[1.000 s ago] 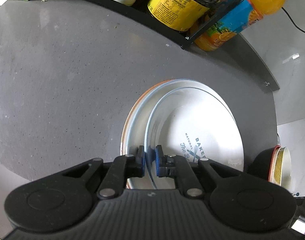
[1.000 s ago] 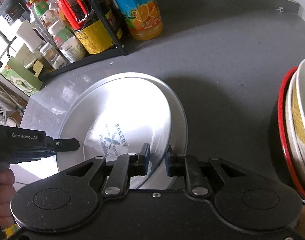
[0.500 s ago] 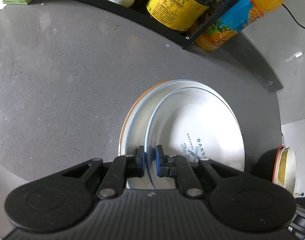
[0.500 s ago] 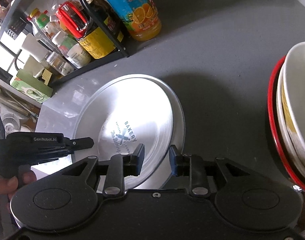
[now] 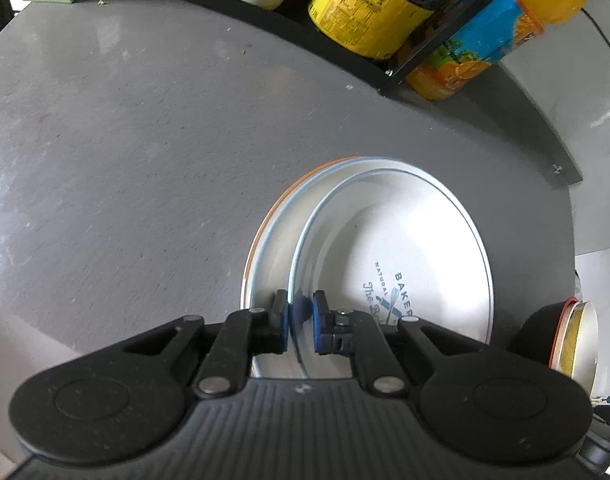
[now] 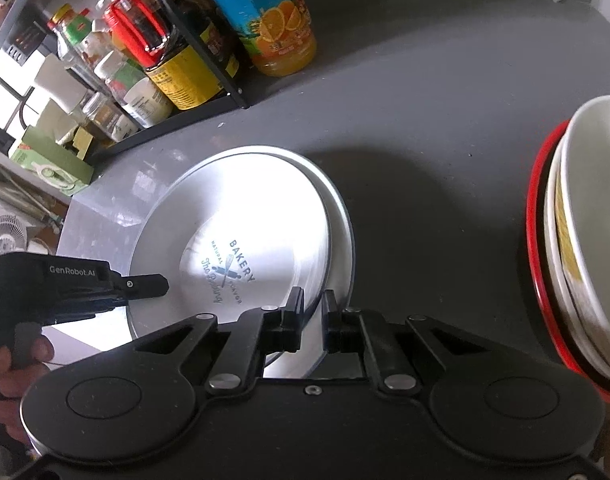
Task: Organize plates and bowls
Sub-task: 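Carry the 'Bakery' plate and lower it onto the plate stack, then open both grippers and pull back from the plate stack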
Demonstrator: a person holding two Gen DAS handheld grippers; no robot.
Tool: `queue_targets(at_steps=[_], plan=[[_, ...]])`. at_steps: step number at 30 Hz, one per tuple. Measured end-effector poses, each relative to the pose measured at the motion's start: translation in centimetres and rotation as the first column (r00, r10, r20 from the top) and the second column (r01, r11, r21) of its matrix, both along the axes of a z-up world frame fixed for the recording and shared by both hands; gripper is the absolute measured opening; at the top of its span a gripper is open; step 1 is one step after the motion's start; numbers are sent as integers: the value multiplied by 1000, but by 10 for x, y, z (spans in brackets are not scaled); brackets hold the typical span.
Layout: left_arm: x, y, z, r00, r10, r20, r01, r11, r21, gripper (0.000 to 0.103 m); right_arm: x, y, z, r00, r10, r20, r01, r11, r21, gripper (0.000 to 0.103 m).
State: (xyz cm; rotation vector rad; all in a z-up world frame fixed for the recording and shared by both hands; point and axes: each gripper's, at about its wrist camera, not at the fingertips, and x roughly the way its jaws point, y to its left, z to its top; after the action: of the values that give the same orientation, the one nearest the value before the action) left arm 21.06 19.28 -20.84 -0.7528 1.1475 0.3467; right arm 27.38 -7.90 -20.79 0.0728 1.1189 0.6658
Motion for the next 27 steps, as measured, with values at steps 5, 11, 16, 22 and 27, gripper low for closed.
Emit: queue_targets(at_steps=[5,11,16,22,27], plan=[[-3,2,6,999,9,-30,-10,1000,-22,23,-1,1,0,1000,22,5,-22,1000,-6,9],[-7,-2,20,1000,18,-25,-18,1000,4,39,-1,3,-2,999,38,5,-38,999,-3,8],[-11,-4,35,999,32,-14,-32,998,46,50,0,3,-1,998,56,-4,-56,998,-4,9],[-13,-16,69,997,49,52,-54,993,103,66,-6,-12,19,997,70,41,-73,995,74,28],[-15,-32,92,987,143,67,-150,982,115,79,-6,-38,44,994,58,94,-70,988,139,44]])
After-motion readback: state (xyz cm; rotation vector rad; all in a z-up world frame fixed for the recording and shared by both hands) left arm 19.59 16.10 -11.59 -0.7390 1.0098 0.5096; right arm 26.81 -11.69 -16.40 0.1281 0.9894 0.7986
